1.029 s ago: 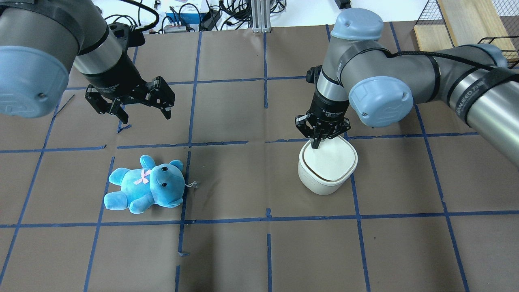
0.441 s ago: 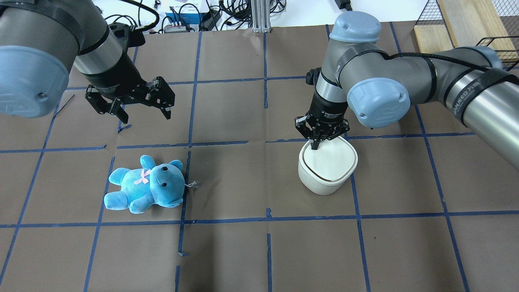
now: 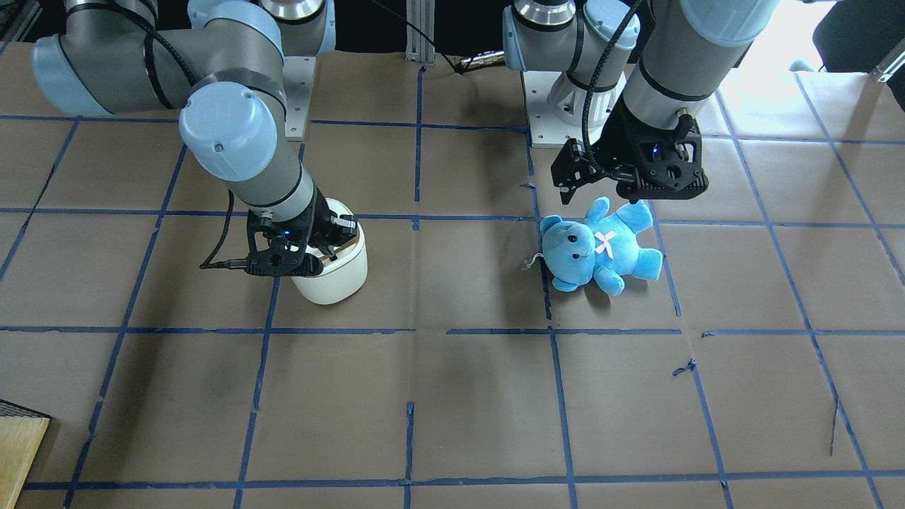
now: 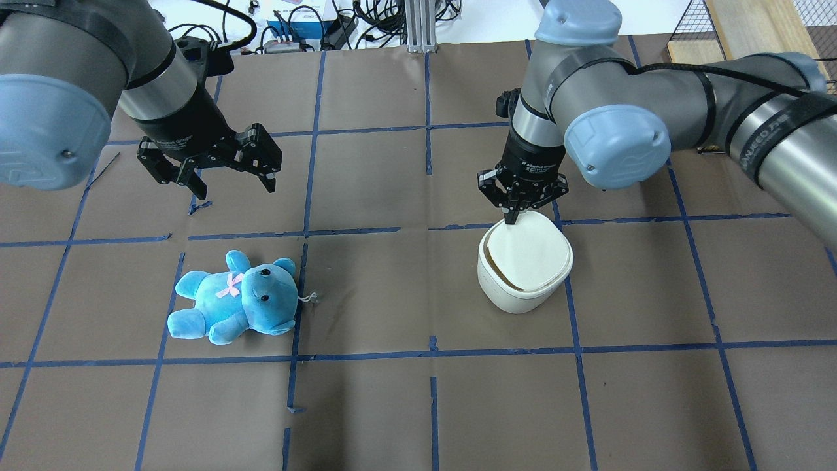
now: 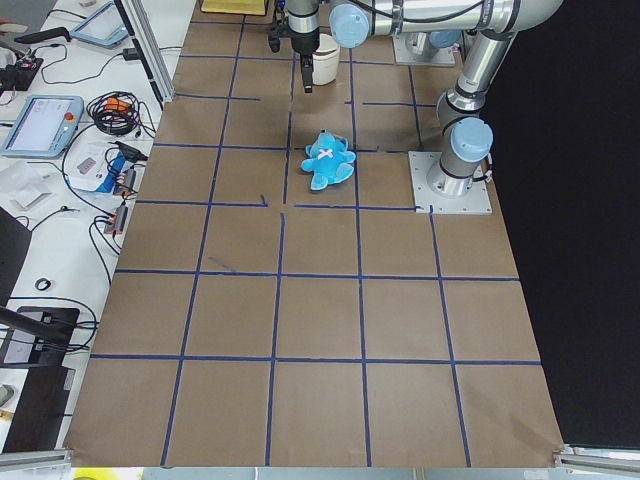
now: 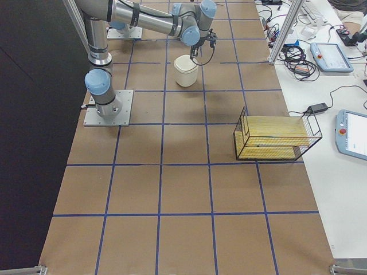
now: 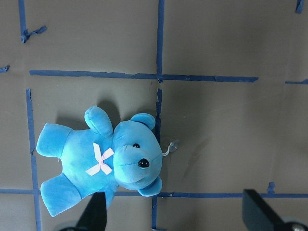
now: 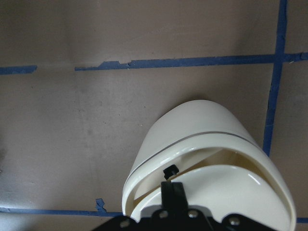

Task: Open trash can with right arm

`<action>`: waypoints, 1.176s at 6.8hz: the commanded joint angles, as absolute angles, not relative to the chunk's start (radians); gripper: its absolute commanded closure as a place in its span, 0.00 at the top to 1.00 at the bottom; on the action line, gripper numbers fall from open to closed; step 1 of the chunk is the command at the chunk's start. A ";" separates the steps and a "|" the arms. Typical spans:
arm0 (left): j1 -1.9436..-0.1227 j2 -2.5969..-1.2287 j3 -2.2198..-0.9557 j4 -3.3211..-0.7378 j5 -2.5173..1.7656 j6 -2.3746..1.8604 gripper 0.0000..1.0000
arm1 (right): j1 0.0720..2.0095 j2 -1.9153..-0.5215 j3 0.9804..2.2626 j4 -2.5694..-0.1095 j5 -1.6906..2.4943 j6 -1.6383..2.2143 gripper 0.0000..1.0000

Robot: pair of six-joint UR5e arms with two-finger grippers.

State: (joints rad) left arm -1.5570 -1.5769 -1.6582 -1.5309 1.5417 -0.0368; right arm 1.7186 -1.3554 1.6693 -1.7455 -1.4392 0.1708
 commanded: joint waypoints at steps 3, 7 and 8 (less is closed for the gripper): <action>-1.557 -1.577 -1.658 -1.531 1.542 -0.037 1.00 | 1.689 -1.425 1.448 -1.505 -1.526 0.150 1.00; -1.557 -1.577 -1.658 -1.531 1.542 -0.037 1.00 | 1.646 -1.460 1.456 -1.502 -1.562 0.069 1.00; -1.557 -1.577 -1.658 -1.531 1.542 -0.037 1.00 | 1.646 -1.459 1.457 -1.503 -1.563 0.069 1.00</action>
State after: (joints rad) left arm -1.5570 -1.5770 -1.6582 -1.5310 1.5416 -0.0368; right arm 1.6468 -1.4588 1.4553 -1.5016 -1.5613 0.0707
